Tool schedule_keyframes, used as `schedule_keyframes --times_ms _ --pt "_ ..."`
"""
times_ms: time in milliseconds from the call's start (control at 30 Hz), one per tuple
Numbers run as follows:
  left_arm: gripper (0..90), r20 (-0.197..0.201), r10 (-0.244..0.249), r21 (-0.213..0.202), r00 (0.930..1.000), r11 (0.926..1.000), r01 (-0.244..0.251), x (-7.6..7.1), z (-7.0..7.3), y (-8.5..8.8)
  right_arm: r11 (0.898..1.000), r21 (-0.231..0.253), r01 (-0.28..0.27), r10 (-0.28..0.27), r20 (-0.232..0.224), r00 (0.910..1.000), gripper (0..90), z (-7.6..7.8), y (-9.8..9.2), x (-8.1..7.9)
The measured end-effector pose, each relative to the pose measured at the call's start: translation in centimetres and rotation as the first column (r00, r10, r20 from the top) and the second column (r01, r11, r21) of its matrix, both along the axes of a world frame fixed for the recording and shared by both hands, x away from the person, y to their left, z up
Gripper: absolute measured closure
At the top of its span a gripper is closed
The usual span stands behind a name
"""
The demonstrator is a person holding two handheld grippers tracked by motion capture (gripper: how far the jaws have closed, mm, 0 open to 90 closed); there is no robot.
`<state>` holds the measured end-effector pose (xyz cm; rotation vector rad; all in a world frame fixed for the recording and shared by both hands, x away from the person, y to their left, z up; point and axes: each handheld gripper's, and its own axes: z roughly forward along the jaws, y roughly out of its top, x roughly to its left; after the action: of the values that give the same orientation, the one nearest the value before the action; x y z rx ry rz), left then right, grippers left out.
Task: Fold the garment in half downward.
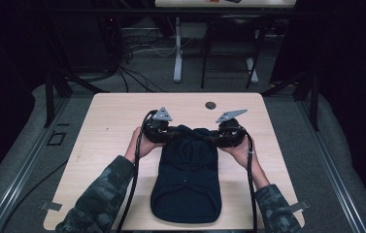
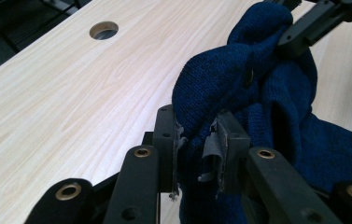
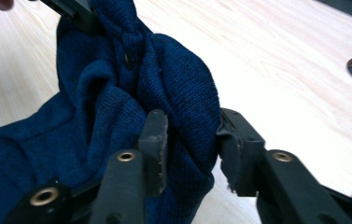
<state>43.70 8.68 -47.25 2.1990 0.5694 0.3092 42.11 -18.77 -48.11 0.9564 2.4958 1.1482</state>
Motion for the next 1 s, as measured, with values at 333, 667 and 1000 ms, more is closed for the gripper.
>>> schedule_keyframes --times_ms 333,667,1000 --pt "69.9 -0.001 -0.023 -0.008 0.9997 0.9997 0.023 -0.8 0.9 0.7 1.0 -0.01 -0.011 0.013 0.196 0.9805 75.2 1.1 0.3 -2.2" --pt "68.4 -0.027 -0.041 0.043 0.9988 0.9982 0.042 -1.2 0.4 0.6 0.998 -0.018 -0.054 0.057 0.212 0.9755 74.4 1.6 0.6 -2.8" --pt "71.5 0.032 -0.037 0.047 0.9988 0.9983 0.036 -2.3 0.3 0.1 0.998 -0.009 -0.065 0.065 0.107 0.9922 68.3 1.7 -0.1 -3.1"
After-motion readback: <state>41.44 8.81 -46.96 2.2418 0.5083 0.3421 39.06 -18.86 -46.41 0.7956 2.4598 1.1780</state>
